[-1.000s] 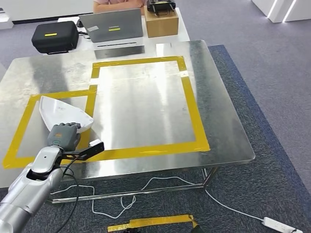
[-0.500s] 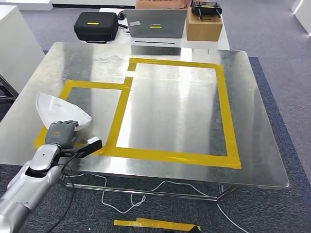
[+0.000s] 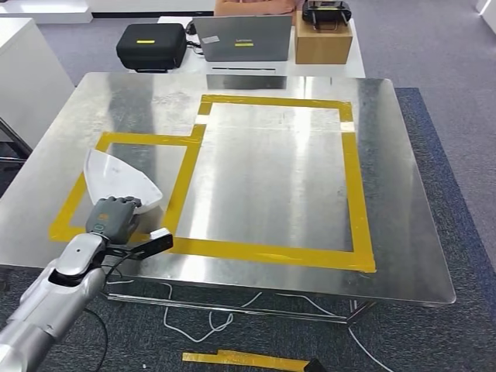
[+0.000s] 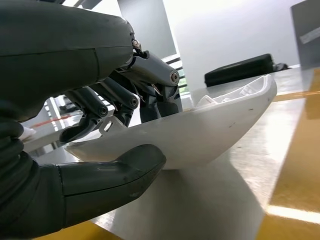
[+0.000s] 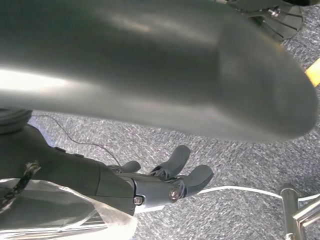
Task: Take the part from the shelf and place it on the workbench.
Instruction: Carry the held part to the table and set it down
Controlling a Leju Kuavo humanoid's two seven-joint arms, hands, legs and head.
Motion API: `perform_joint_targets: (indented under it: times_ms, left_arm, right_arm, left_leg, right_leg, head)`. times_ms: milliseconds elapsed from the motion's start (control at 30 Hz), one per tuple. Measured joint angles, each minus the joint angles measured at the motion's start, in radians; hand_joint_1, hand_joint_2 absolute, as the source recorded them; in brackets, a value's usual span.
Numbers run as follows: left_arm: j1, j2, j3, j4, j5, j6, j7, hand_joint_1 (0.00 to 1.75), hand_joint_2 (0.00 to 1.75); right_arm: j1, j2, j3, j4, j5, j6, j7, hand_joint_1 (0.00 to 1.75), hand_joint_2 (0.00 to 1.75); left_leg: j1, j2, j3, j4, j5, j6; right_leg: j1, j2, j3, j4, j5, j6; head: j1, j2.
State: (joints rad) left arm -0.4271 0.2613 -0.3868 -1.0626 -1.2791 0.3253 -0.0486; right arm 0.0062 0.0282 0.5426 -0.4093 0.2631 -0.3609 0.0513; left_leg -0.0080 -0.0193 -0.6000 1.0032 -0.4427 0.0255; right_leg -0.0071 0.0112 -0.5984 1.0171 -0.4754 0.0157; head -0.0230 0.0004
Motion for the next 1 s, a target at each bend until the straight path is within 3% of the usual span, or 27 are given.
perform_joint_targets:
  times_ms: [133,233,700,833,967,1000]
  left_arm:
    - [0.007,-0.002,-0.018,-0.013,0.026,0.012,-0.033,1.75,1.75]
    - [0.012,-0.001,-0.029,-0.027,0.031,0.011,-0.037,1.75,1.75]
    - [0.014,0.003,-0.046,-0.043,0.073,0.013,-0.036,1.75,1.75]
    - [0.014,0.005,-0.046,-0.043,0.079,0.021,-0.039,0.00,1.75]
    - [0.015,0.006,-0.046,-0.044,0.085,0.038,-0.046,0.00,1.75]
    - [0.015,0.007,-0.046,-0.044,0.088,0.043,-0.050,0.00,1.31]
  right_arm:
    - [-0.001,0.000,-0.001,0.000,0.003,0.003,-0.002,0.00,0.00]
    - [-0.001,0.000,-0.002,0.000,0.005,0.004,-0.003,0.00,0.00]
    - [0.000,0.000,-0.005,-0.002,0.011,0.005,0.002,0.00,0.00]
    - [0.001,0.000,-0.005,-0.007,0.013,0.005,0.007,0.00,0.00]
    - [0.008,0.000,-0.005,-0.025,0.018,0.005,0.024,0.00,0.00]
    - [0.010,0.000,-0.005,-0.029,0.018,0.005,0.026,0.00,0.00]
  left_leg:
    - [0.002,0.000,0.000,-0.002,0.000,-0.018]
    - [0.002,0.000,0.000,-0.002,-0.001,-0.022]
    - [-0.003,0.000,0.000,-0.001,-0.003,-0.022]
    - [-0.003,0.000,0.000,-0.001,-0.003,-0.022]
    - [-0.003,0.000,0.000,-0.001,-0.003,-0.022]
    - [-0.003,0.000,0.000,-0.001,-0.003,-0.022]
  right_leg:
    - [0.002,0.000,0.000,0.001,0.000,-0.003]
    - [0.002,-0.001,0.000,0.001,-0.001,-0.003]
    - [-0.003,-0.002,0.003,-0.002,-0.001,-0.003]
    - [-0.003,-0.002,0.002,-0.002,-0.001,-0.003]
    - [-0.003,-0.002,0.002,-0.002,-0.001,-0.003]
    - [-0.003,-0.002,0.002,-0.002,-0.001,-0.003]
  head:
    - [0.000,0.000]
    - [0.000,0.000]
    - [0.000,0.000]
    - [0.001,0.000]
    - [0.000,0.000]
    - [0.000,0.000]
